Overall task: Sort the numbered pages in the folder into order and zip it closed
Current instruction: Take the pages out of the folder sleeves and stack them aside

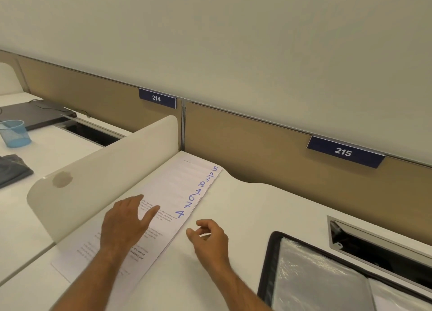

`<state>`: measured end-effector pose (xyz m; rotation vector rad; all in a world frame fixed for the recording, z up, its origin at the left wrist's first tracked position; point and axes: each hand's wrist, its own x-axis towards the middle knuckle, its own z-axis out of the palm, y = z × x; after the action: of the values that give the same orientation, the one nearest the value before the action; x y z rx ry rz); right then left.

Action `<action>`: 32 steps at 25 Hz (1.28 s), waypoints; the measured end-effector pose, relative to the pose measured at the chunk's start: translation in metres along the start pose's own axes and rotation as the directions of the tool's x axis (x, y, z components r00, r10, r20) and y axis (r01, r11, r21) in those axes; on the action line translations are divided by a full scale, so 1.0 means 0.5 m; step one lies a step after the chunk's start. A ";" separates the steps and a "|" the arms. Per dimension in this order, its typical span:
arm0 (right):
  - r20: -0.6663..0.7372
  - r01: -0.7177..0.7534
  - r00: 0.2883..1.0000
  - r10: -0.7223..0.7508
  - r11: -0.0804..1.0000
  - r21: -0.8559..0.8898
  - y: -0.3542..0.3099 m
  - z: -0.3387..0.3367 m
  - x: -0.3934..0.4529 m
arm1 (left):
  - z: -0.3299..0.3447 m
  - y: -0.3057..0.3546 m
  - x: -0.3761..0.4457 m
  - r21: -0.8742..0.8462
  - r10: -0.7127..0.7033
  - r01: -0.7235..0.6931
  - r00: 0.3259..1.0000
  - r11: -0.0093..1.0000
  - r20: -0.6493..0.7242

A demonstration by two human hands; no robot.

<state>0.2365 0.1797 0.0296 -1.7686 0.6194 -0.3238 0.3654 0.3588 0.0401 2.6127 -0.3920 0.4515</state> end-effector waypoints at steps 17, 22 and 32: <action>-0.101 0.035 0.970 -0.222 0.537 -0.843 0.148 -0.507 -0.176 | 0.067 0.437 -0.234 -0.059 0.480 -0.479 0.849 0.876 0.220; -0.202 -0.091 0.964 -0.170 0.506 -0.858 0.237 -0.641 -0.261 | 0.094 0.555 -0.333 -0.125 0.578 -0.566 0.776 0.815 0.255; -0.342 -0.276 0.939 -0.043 0.501 -0.820 0.366 -0.826 -0.395 | 0.169 0.675 -0.491 -0.196 0.638 -0.632 0.611 0.750 0.469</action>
<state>-0.1833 -0.0758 -0.0071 -2.6553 1.3103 -0.2050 0.0473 0.0778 0.0073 2.4714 -1.5373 -0.0668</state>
